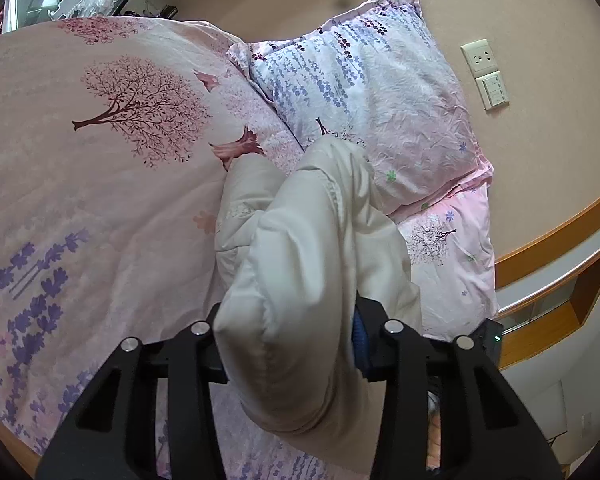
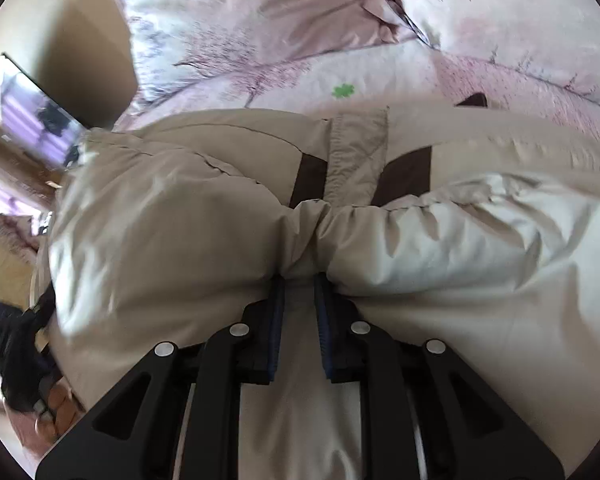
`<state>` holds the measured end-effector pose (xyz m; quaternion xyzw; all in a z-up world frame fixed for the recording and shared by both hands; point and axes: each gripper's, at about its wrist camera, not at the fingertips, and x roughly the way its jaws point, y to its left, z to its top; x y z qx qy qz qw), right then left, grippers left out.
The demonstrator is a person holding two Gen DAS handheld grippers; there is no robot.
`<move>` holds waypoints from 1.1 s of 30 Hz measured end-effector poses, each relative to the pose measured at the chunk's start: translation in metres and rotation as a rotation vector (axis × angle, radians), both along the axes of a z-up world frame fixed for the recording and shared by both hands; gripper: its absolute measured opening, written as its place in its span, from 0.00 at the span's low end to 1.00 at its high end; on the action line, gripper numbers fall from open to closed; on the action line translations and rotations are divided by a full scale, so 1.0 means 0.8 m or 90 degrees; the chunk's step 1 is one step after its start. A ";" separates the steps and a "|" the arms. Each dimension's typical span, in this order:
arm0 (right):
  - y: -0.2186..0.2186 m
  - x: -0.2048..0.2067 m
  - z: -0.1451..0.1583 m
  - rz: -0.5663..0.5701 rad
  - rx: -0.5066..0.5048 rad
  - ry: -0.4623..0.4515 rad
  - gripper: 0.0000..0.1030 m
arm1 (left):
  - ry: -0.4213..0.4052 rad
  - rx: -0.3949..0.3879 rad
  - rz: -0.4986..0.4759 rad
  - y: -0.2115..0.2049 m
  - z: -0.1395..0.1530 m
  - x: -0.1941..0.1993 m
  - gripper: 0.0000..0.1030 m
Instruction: Fold large clothes
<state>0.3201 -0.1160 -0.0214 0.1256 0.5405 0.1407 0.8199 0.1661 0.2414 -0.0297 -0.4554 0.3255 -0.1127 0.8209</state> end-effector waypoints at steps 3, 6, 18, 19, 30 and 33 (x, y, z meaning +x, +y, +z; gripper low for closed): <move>-0.015 -0.026 0.029 0.002 -0.008 -0.066 0.17 | -0.003 0.000 -0.002 0.001 0.001 -0.001 0.37; -0.024 -0.044 0.044 0.000 -0.025 -0.104 0.17 | -0.010 0.002 -0.003 0.000 0.004 -0.001 0.35; 0.005 -0.003 -0.009 0.008 -0.022 -0.012 0.17 | -0.078 0.022 -0.024 -0.017 0.047 -0.001 0.30; 0.006 0.001 -0.011 0.008 -0.025 -0.006 0.16 | -0.093 0.027 -0.030 -0.023 0.056 -0.001 0.30; 0.007 0.021 -0.028 0.008 -0.027 0.042 0.13 | -0.279 0.135 -0.137 -0.139 0.142 -0.023 0.30; -0.003 0.016 -0.017 0.034 -0.026 0.041 0.12 | -0.313 0.196 -0.144 -0.172 0.156 -0.039 0.31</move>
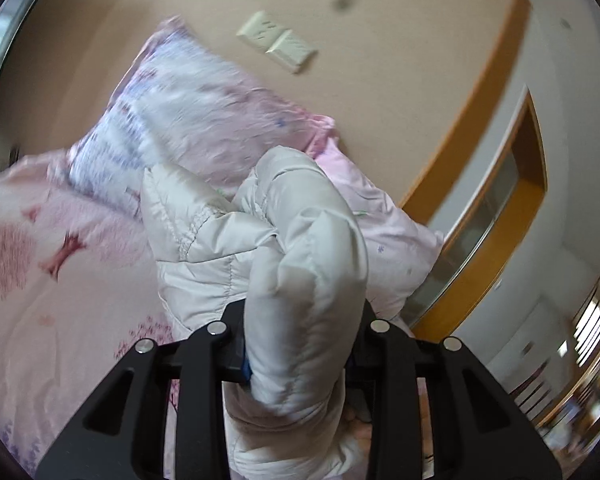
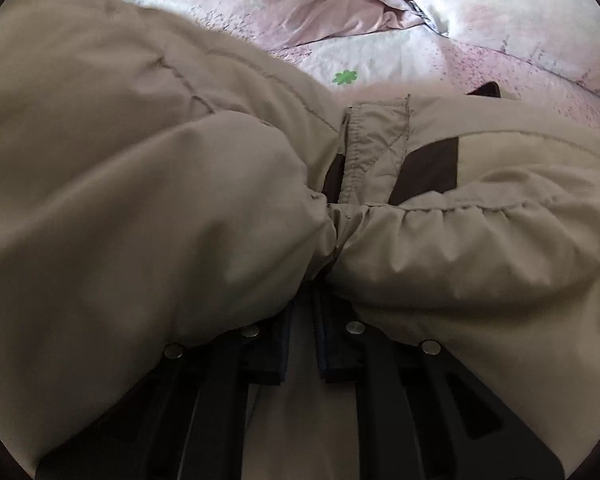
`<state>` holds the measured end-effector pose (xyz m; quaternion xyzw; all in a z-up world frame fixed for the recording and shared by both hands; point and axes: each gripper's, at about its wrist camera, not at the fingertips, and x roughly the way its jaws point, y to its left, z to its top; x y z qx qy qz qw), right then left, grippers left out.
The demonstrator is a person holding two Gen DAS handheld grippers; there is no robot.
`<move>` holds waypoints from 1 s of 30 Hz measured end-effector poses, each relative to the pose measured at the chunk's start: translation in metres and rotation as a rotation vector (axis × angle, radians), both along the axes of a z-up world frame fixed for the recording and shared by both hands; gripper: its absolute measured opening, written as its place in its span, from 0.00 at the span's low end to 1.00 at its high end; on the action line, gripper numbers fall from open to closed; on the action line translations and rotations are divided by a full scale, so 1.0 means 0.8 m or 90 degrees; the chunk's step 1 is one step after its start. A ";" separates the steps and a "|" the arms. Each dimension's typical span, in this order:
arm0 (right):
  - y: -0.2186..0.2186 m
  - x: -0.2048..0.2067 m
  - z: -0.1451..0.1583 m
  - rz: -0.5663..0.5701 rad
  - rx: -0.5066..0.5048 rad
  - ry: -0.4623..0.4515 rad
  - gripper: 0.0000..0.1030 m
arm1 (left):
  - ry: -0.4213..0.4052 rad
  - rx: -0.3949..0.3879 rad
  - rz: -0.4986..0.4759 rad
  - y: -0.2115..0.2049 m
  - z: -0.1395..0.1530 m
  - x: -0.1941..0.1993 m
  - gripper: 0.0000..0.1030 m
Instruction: Fold large clothes
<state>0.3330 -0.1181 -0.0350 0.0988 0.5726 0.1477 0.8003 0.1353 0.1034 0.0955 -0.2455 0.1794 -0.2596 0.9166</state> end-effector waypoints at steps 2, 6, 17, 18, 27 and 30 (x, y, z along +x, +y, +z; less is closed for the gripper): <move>-0.018 -0.014 0.015 -0.001 0.018 -0.022 0.12 | -0.013 0.010 -0.008 -0.010 0.006 -0.005 0.31; -0.068 -0.062 0.062 -0.008 0.020 -0.124 0.12 | -0.026 0.025 -0.022 -0.024 0.012 -0.009 0.31; -0.113 -0.034 0.004 -0.046 -0.006 -0.056 0.10 | -0.049 0.041 -0.064 -0.068 0.019 -0.013 0.33; -0.115 -0.031 0.001 -0.044 0.002 -0.054 0.10 | -0.051 0.043 -0.068 -0.074 0.019 -0.014 0.33; -0.181 -0.123 0.072 -0.068 0.057 -0.214 0.10 | -0.065 0.050 -0.115 -0.126 0.020 -0.018 0.34; -0.205 -0.148 0.072 -0.109 0.004 -0.237 0.10 | -0.071 0.056 -0.131 -0.142 0.021 -0.018 0.34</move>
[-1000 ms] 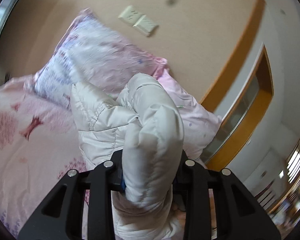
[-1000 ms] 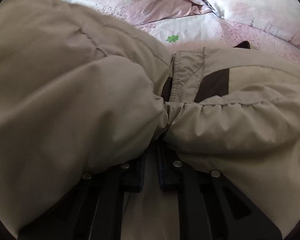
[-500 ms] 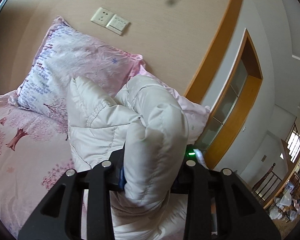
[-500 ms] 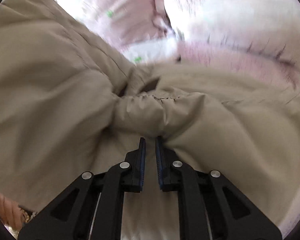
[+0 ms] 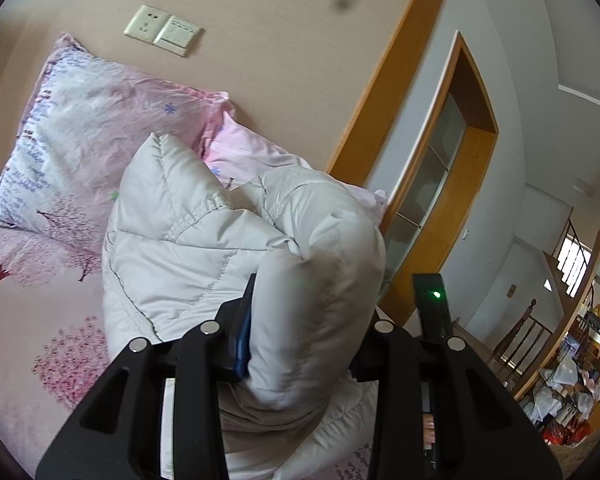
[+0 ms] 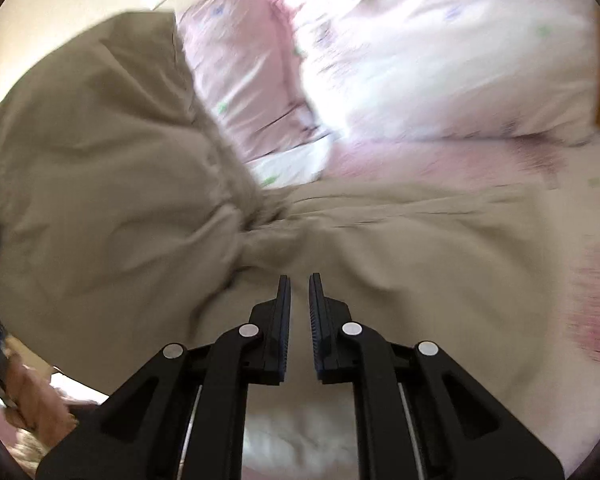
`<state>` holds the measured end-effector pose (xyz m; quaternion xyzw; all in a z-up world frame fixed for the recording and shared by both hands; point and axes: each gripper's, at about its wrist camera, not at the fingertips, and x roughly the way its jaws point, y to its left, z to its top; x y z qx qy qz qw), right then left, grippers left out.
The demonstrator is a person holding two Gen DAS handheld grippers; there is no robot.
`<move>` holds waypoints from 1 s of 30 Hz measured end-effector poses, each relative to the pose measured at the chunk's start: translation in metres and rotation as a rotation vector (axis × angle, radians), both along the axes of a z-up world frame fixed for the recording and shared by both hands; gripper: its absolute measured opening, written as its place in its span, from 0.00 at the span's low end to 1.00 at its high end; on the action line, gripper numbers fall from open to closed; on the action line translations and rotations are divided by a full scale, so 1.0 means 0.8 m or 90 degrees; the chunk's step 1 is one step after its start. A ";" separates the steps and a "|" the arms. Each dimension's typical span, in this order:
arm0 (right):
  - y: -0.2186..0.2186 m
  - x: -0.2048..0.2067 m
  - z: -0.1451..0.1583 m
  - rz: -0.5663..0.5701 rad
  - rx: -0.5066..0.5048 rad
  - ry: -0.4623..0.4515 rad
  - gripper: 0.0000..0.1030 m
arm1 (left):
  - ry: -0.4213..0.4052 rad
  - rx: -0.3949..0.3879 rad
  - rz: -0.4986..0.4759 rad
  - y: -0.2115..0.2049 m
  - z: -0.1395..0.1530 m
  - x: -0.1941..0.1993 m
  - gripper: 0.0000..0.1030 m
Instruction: Fold large clothes
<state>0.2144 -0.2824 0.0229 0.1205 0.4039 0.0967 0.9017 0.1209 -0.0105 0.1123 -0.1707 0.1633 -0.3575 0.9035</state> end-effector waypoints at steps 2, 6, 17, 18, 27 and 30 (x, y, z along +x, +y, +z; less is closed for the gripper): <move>-0.008 0.008 -0.023 -0.020 -0.016 0.044 0.10 | -0.003 0.005 -0.013 -0.015 -0.001 0.000 0.34; -0.006 0.042 -0.070 -0.009 0.004 0.096 0.08 | -0.015 0.024 -0.037 -0.049 0.000 -0.007 0.34; -0.103 -0.048 -0.029 -0.101 0.093 -0.042 0.17 | -0.063 0.154 -0.120 -0.171 -0.026 -0.026 0.34; -0.119 -0.061 -0.028 -0.130 0.090 -0.044 0.21 | -0.064 0.160 -0.127 -0.178 -0.028 -0.026 0.34; -0.199 -0.092 -0.038 -0.249 0.105 -0.041 0.23 | -0.054 0.206 -0.186 -0.232 -0.060 -0.019 0.35; -0.205 -0.092 -0.033 -0.246 0.141 -0.056 0.23 | -0.055 0.221 -0.201 -0.246 -0.071 -0.019 0.36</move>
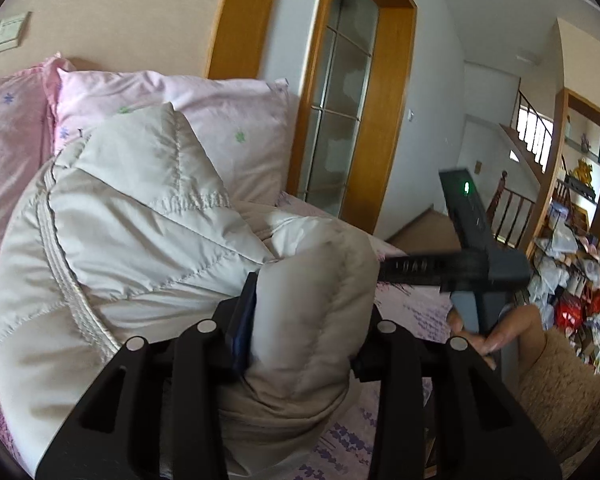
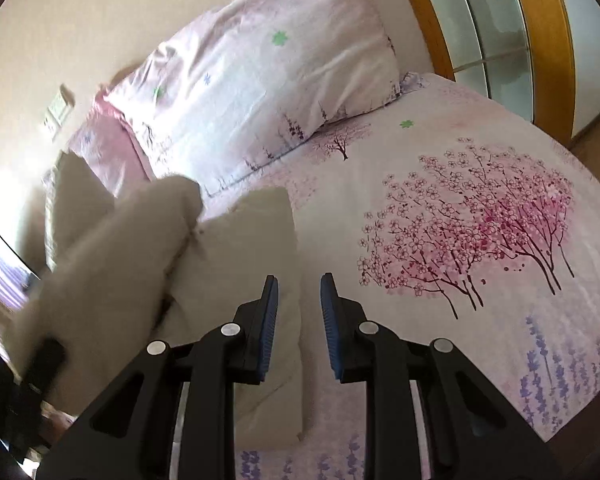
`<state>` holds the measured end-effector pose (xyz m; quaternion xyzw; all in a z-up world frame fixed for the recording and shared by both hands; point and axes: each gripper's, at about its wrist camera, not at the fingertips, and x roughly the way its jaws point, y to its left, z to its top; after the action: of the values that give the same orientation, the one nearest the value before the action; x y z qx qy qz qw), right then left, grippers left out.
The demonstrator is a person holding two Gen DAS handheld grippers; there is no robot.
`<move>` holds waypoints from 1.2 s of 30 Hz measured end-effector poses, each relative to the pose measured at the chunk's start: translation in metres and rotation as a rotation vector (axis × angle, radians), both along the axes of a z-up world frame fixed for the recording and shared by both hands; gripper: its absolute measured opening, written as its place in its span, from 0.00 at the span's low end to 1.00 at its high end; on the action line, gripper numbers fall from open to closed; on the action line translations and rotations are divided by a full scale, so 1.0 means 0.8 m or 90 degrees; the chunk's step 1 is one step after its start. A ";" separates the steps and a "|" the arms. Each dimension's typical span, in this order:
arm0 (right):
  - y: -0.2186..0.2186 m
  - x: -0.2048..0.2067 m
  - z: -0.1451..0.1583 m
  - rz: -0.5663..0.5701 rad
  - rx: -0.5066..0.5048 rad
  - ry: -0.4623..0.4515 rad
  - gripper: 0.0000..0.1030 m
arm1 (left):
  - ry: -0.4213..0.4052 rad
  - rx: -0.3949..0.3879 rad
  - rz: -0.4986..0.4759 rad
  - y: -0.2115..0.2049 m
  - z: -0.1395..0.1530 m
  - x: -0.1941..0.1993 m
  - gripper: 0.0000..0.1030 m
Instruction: Fold large clothes
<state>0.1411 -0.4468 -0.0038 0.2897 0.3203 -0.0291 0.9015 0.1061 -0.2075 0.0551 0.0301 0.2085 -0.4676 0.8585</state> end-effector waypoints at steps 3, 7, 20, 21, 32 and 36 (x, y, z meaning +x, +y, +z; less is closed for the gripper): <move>-0.004 0.000 0.013 0.025 0.026 -0.028 0.23 | -0.014 0.029 -0.015 -0.018 -0.013 -0.003 0.37; 0.008 0.015 0.047 0.081 0.043 -0.067 0.41 | -0.035 0.070 -0.032 -0.044 -0.031 -0.008 0.39; 0.076 0.080 0.081 0.277 0.023 -0.007 0.62 | -0.069 0.129 -0.068 -0.073 -0.064 -0.014 0.50; 0.081 0.085 0.076 0.284 0.014 0.008 0.62 | -0.070 0.131 -0.067 -0.073 -0.065 -0.013 0.50; 0.088 0.089 0.062 0.282 0.042 0.007 0.17 | -0.020 0.068 -0.064 0.016 0.002 -0.030 0.72; 0.095 0.085 0.072 0.275 0.019 -0.008 0.14 | -0.040 0.019 0.052 0.094 0.044 0.004 0.81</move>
<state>0.2089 -0.3705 0.0541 0.2278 0.3696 0.1712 0.8844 0.1093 -0.1320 0.0903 0.0495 0.1893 -0.4274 0.8826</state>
